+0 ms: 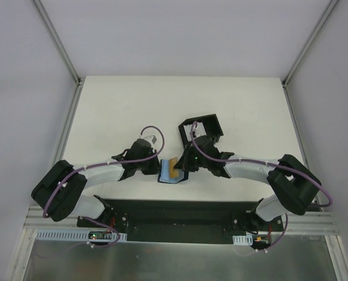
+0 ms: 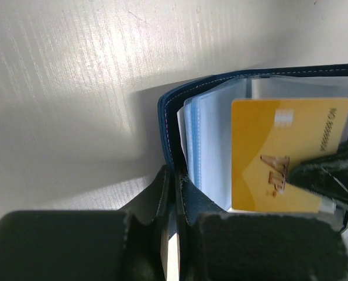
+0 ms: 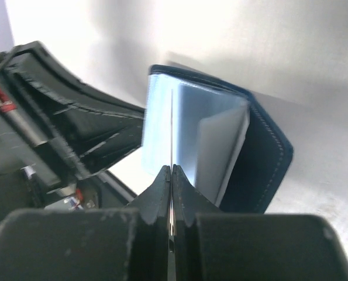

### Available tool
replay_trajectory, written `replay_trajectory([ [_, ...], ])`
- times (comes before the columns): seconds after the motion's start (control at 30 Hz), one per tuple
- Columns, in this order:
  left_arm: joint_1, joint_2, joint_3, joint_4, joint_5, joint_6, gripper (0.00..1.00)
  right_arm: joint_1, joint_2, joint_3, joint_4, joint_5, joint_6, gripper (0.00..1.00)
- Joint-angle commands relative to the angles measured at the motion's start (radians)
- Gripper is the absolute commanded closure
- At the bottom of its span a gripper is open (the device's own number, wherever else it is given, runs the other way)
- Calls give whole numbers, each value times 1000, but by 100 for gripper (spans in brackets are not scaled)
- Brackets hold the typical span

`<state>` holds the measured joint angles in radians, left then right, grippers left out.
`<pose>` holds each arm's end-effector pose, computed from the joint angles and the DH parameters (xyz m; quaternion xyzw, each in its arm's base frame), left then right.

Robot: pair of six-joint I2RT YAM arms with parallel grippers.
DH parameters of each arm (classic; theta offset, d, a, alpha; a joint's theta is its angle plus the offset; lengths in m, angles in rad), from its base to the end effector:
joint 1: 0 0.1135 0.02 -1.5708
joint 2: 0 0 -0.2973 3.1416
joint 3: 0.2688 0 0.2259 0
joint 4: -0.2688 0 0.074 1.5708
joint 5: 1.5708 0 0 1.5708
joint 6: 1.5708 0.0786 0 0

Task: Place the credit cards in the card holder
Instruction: Turn over the card holder at the center of the board.

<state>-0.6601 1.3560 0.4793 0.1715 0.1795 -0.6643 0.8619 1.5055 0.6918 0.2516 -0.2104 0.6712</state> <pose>0.1946 -0.1689 0.1769 0.0357 0.9042 -0.3210 0.2794 0.1968 0.2547 0.2127 -0.1334 0.8619 0.3996 0.2824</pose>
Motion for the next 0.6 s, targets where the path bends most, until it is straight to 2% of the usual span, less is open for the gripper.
replay_trajectory([
  [0.0,-3,23,-36,-63,-12,-3,100,-6,-36,-5,-130,129,-18,100],
  [0.1,-3,15,-47,-61,-17,-9,100,-9,-47,-37,-123,135,-12,100],
  [0.2,-3,17,-53,-61,-18,-20,100,-9,-54,-95,-26,129,25,100],
  [0.4,-3,22,-74,-44,-17,-40,100,-14,-48,-164,63,143,80,100],
  [0.57,-3,34,-79,-32,-6,-34,100,-23,-1,-181,165,76,77,99],
])
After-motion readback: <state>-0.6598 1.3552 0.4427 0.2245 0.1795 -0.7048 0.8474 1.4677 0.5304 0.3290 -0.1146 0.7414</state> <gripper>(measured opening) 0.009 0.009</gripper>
